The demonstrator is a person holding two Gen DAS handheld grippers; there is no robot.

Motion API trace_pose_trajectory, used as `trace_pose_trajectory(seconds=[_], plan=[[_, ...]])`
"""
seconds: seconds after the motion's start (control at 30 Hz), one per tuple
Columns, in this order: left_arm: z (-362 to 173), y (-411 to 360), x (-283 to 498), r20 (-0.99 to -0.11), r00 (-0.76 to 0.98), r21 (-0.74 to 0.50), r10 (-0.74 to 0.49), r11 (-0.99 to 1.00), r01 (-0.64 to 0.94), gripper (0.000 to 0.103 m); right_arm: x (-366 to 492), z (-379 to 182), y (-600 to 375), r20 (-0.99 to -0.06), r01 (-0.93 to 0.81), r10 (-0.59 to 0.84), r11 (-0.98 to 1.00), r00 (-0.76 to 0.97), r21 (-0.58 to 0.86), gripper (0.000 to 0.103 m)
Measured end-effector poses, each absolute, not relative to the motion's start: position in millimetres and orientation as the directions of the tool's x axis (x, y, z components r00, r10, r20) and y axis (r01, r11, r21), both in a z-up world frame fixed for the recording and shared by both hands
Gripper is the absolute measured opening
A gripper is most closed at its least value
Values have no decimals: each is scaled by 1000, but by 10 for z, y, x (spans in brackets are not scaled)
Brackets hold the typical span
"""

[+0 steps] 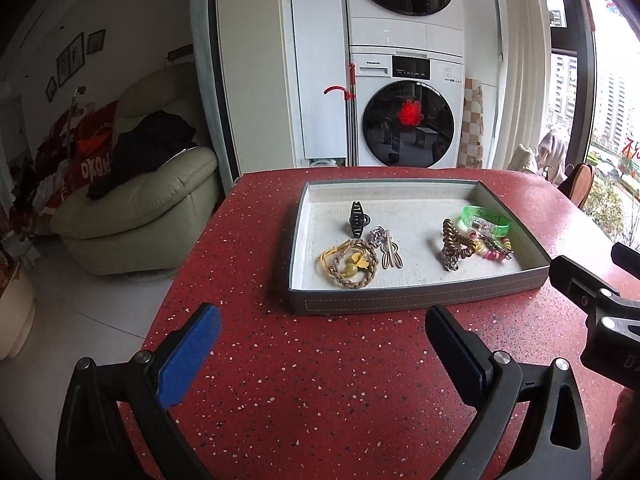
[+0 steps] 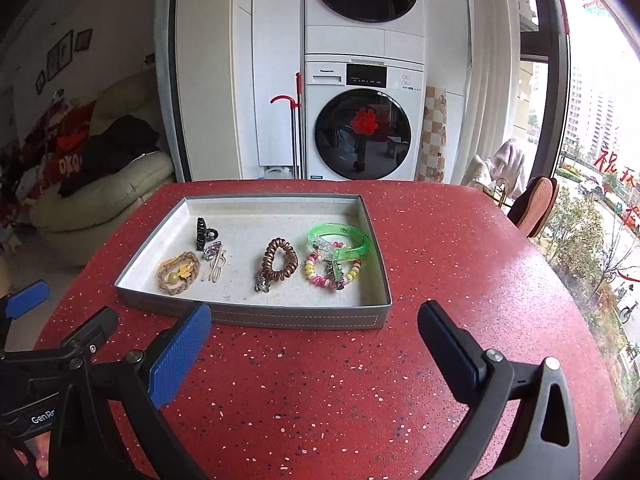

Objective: Organize jewelry

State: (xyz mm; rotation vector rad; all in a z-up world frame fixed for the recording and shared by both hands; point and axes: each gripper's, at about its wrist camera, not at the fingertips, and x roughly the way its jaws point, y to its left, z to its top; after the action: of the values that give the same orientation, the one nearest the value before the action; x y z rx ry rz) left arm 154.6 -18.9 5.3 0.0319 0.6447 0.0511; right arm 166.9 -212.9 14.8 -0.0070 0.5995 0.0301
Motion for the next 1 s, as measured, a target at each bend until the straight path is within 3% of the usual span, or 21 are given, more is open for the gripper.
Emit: trace_pose_trajectory(seconds=[1.0], plan=[[146,-242,1355,-554,830,54,65,998,-42,103,1372,159,-2237,-535,16,-7,1000,845,12,103]])
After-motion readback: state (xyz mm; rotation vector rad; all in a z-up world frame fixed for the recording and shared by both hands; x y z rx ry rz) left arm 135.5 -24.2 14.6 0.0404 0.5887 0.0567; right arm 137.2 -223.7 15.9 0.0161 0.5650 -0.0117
